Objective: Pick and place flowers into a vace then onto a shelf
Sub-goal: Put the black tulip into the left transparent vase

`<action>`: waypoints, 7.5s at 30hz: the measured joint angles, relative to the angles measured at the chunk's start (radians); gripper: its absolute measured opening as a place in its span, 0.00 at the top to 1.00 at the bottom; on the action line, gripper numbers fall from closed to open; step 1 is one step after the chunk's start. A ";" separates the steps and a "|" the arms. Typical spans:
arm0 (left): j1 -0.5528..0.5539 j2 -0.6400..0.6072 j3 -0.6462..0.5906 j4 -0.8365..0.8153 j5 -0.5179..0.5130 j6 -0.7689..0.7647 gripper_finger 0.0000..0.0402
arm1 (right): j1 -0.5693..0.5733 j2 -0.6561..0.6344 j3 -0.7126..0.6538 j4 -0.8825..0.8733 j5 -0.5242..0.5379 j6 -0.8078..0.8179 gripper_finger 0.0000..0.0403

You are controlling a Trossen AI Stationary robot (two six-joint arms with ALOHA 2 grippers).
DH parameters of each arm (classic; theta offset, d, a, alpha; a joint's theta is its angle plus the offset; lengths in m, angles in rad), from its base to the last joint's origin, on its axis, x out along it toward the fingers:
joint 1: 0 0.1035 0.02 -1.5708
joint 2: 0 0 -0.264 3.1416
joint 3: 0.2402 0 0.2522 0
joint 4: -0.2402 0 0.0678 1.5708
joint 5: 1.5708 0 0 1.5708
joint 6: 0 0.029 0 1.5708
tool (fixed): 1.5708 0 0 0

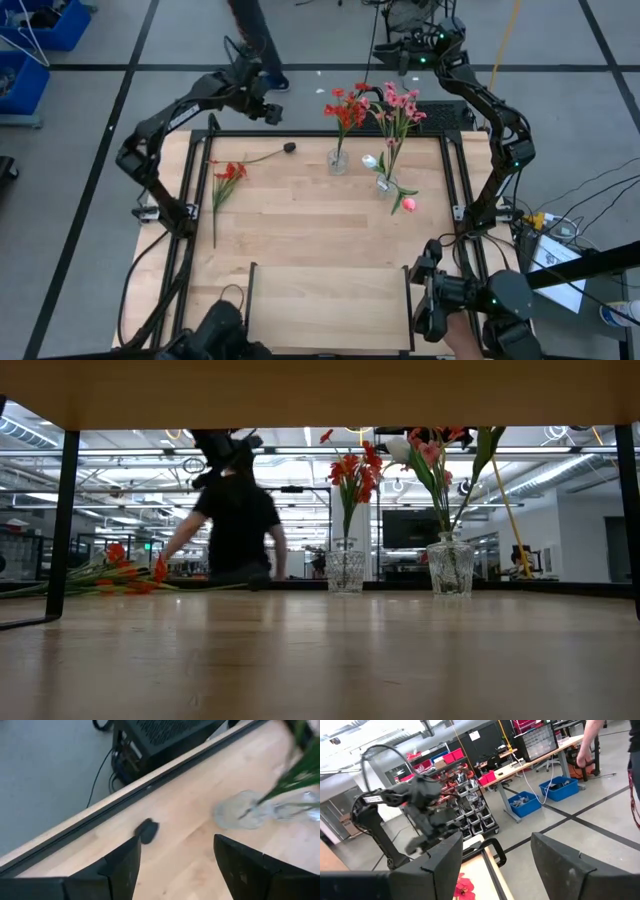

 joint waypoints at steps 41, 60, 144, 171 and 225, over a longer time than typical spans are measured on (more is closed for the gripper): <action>0.033 0.177 0.006 -0.328 -0.067 0.682 0.76 | 0.002 0.000 -0.097 0.105 0.000 0.084 0.44; 0.001 0.315 0.002 -0.283 -0.096 0.768 0.82 | 0.007 0.000 -0.097 0.116 -0.006 0.113 0.44; 0.024 0.330 -0.262 0.055 -0.225 0.624 0.61 | 0.007 0.000 -0.194 0.142 -0.002 0.124 0.44; 0.025 0.334 -0.221 0.003 -0.069 0.598 0.61 | 0.006 0.000 -0.194 0.203 0.027 0.148 0.44; 0.043 -0.212 -0.211 0.624 0.268 -0.102 0.98 | 0.013 0.000 -0.194 0.204 0.028 0.191 0.44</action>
